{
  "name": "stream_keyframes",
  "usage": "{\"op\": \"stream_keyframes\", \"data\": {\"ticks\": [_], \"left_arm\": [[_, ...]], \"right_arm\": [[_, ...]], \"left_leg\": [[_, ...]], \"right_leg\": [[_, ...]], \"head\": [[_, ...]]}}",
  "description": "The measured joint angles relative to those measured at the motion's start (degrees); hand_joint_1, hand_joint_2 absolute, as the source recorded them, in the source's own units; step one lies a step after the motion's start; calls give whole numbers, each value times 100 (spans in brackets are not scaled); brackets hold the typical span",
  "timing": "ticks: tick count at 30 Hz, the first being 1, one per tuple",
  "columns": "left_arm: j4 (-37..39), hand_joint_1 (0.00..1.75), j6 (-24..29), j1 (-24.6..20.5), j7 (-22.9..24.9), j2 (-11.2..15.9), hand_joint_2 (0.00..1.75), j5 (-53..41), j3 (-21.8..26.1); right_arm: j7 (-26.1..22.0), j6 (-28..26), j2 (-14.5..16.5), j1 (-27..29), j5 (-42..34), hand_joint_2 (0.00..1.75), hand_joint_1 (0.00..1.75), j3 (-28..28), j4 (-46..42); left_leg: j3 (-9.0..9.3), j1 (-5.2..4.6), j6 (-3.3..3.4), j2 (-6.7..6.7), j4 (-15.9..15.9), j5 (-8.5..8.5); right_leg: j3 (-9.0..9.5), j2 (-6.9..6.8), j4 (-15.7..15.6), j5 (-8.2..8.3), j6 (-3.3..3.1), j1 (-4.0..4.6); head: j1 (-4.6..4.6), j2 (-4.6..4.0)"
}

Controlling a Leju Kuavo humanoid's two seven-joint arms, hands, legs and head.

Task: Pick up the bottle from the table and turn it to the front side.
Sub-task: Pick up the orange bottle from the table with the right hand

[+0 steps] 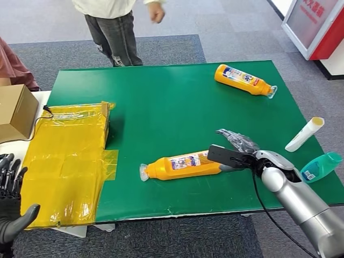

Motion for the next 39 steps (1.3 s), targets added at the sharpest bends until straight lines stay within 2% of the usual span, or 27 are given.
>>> {"op": "stream_keyframes", "data": {"ticks": [6,14,31,39], "left_arm": [[302,0,259,-75,41,-18,175,-369,-68],[712,0,530,-49,32,-216,175,-652,-252],[1187,0,293,112,206,-588,175,-687,-273],[1260,0,236,142,210,-668,175,-688,-257]], "right_arm": [[-26,-79,130,-132,3,175,0,158,170],[100,-70,205,-350,-42,175,0,285,201],[194,-78,209,-556,-72,175,0,458,199],[245,-160,209,-319,-27,175,0,532,170]], "left_leg": [[0,0,0,1,0,1],[-1,-1,1,0,0,0],[-1,-1,1,0,0,0],[-1,0,1,0,0,-1]], "right_leg": [[0,0,0,0,0,0],[0,0,0,1,1,-1],[-1,0,0,1,1,-1],[-2,0,0,-1,1,0]], "head": [[1,0],[-1,0],[1,0],[-1,0]]}}
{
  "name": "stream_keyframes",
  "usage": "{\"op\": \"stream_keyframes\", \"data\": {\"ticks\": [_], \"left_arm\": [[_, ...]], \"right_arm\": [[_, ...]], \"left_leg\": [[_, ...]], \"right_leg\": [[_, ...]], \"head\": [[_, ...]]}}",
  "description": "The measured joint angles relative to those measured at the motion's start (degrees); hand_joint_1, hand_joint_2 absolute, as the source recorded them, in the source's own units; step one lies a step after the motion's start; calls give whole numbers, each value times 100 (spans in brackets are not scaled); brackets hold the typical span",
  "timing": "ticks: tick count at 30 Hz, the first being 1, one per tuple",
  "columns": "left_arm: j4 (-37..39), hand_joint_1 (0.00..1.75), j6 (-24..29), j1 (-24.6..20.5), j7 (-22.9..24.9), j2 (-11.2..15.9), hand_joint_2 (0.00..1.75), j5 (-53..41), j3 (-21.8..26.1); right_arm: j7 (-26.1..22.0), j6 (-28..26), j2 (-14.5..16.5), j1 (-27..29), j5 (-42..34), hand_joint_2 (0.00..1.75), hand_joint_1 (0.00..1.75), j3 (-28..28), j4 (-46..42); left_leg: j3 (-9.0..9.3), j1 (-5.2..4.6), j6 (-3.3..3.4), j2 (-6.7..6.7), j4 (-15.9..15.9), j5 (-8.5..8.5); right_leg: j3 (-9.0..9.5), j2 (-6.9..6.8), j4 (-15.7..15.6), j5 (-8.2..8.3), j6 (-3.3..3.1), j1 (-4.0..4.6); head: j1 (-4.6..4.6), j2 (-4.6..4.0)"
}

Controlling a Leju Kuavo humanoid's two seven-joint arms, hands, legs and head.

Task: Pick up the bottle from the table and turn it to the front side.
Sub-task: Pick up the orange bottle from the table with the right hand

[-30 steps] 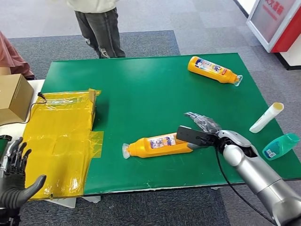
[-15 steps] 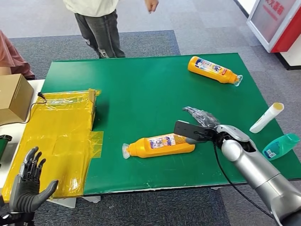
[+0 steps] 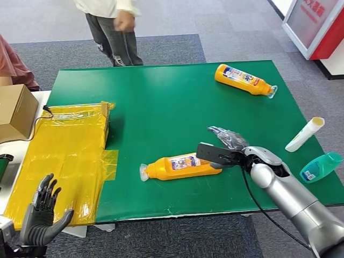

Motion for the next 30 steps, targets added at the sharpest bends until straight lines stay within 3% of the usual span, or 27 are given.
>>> {"op": "stream_keyframes", "data": {"ticks": [10,21,30], "left_arm": [[7,0,-26,3,22,-58,175,-14,24],[7,0,-34,-5,25,-67,175,-11,25],[57,0,1,-50,94,-65,175,81,-41]], "right_arm": [[20,-311,58,756,138,175,0,-7,-38],[26,-351,163,837,184,175,0,-39,-30],[-87,-434,609,632,518,175,0,-48,424]], "left_leg": [[-3,0,-2,-1,0,-4],[-1,0,-3,-1,0,-2],[-2,1,-4,0,0,-1]], "right_leg": [[-1,0,0,-2,1,0],[-1,0,0,-1,0,0],[-2,1,0,-1,0,1]], "head": [[1,0],[1,0],[2,0]]}}
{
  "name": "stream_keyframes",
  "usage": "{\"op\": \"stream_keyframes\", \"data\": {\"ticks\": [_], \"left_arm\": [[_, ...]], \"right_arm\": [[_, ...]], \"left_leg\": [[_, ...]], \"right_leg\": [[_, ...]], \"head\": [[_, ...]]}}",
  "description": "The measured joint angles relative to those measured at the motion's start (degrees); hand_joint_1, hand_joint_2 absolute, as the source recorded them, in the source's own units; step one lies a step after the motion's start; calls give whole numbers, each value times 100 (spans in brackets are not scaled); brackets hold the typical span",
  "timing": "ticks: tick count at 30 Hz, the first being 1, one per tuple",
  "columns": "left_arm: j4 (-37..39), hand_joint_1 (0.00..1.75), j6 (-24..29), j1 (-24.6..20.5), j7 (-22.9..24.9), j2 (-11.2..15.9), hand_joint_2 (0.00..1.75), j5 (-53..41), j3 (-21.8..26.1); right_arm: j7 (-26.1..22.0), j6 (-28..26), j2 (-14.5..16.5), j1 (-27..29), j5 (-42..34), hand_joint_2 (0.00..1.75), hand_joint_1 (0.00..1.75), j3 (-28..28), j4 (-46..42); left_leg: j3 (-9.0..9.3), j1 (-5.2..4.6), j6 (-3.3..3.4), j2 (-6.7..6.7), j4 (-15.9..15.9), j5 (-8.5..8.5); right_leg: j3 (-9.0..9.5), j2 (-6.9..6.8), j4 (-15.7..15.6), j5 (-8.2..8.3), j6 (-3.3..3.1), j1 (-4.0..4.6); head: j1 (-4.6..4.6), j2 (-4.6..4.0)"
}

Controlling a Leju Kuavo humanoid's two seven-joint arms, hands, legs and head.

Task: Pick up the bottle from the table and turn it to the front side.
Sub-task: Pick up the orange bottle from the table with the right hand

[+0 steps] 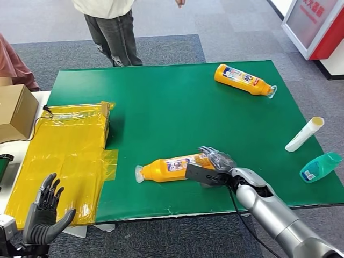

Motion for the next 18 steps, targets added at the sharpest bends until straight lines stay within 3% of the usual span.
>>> {"op": "stream_keyframes", "data": {"ticks": [10,18], "left_arm": [[58,0,0,-20,4,9,175,26,-186],[58,0,133,-10,13,91,175,131,-362]], "right_arm": [[-49,-36,423,-343,103,175,0,1,586],[-133,-78,535,-454,237,175,0,8,852]], "left_leg": [[0,0,1,0,0,1],[0,0,1,0,0,1]], "right_leg": [[0,0,0,0,0,0],[0,0,0,0,0,0]], "head": [[-1,0],[-1,0]]}}
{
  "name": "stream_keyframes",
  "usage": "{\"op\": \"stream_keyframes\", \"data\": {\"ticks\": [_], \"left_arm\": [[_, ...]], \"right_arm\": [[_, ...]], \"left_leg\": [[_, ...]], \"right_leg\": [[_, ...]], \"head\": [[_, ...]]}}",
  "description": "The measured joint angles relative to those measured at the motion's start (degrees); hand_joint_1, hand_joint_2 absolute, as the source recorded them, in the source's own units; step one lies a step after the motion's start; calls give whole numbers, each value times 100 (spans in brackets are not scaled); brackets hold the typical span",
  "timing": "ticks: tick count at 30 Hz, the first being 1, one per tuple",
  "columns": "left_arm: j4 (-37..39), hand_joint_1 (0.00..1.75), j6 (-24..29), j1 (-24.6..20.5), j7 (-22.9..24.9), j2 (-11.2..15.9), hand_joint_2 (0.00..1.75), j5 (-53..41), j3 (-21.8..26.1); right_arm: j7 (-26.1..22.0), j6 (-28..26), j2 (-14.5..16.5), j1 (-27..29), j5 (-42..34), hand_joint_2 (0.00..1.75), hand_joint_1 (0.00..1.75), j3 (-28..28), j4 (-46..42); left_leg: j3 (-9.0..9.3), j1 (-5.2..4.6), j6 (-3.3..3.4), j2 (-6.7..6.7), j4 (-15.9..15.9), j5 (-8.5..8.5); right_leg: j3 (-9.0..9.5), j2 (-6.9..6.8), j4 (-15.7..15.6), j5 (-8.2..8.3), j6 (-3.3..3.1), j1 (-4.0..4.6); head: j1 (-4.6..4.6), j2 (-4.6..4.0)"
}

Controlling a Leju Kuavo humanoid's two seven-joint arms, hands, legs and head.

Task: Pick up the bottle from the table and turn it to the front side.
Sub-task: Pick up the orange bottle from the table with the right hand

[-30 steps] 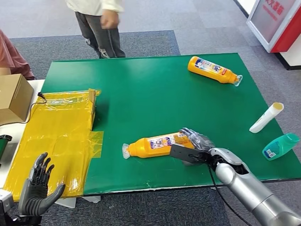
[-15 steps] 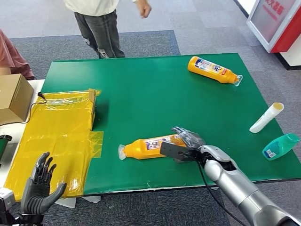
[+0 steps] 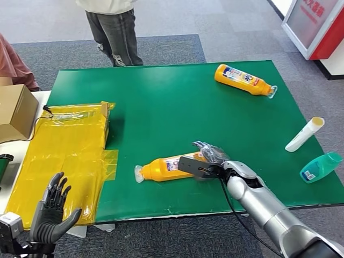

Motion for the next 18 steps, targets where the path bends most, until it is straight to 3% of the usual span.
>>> {"op": "stream_keyframes", "data": {"ticks": [4,6,8,10,18], "left_arm": [[-1,0,14,7,-1,42,175,26,-50],[-2,0,20,9,-2,60,175,37,-58],[-2,0,22,10,-4,75,175,58,-58],[-2,0,25,10,-7,91,175,84,-59],[-15,0,37,20,-18,120,175,112,-57]], "right_arm": [[-4,14,5,-12,42,175,4,19,67],[-5,25,5,-23,49,175,75,27,93],[-11,40,5,-37,51,175,158,32,115],[-18,51,5,-49,51,175,175,36,131],[-56,53,3,-91,22,175,175,39,155]], "left_leg": [[0,0,0,0,0,0],[1,0,0,0,0,0],[1,0,0,0,0,0],[2,0,0,0,0,0],[4,0,-2,0,0,2]], "right_leg": [[0,0,0,0,0,0],[0,0,0,0,0,0],[1,0,0,0,0,0],[1,0,0,0,0,0],[2,0,0,2,-2,0]], "head": [[0,0],[-1,0],[-1,0],[0,0],[1,0]]}}
